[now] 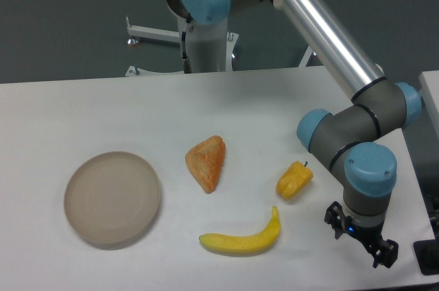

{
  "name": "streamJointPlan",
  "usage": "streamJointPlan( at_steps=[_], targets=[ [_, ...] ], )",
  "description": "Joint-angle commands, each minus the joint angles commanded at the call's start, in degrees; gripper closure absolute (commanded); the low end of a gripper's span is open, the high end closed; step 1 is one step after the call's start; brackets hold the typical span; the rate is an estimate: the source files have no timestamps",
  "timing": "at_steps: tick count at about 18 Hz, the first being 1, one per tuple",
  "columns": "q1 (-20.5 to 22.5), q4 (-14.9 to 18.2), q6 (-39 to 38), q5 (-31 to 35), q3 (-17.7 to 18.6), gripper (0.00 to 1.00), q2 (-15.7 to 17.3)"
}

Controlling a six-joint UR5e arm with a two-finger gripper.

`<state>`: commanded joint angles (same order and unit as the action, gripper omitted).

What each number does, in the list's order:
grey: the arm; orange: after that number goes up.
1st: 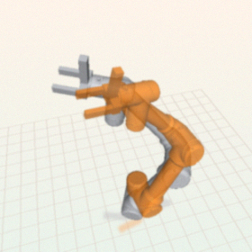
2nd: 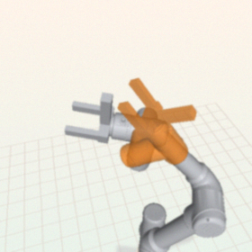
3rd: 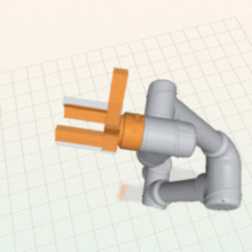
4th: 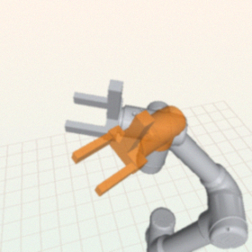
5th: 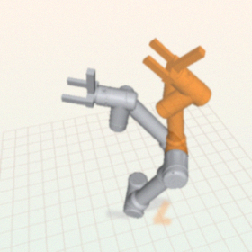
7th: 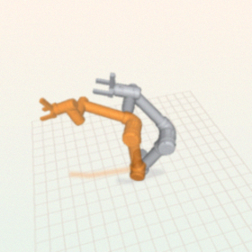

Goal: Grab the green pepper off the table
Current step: 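Raise the gripper and move it over the green pepper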

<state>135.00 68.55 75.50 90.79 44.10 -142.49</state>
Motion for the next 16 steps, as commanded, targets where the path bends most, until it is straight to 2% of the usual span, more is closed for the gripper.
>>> streamJointPlan(
  at_steps=[5,6,10,12,14,16],
  targets=[
    [3.3,1.0,0.2,0.0,12.7,0.00,9.1],
    [4.0,1.8,0.2,0.0,14.0,0.00,10.3],
    [6.1,8.7,1.8,0.6,16.6,0.00,14.1],
    [7.7,11.9,7.3,0.6,19.1,0.00,16.4],
    [8.9,12.3,14.4,0.9,22.4,0.00,18.3],
    [9.8,12.2,16.8,1.0,25.8,0.00,19.7]
  ],
)
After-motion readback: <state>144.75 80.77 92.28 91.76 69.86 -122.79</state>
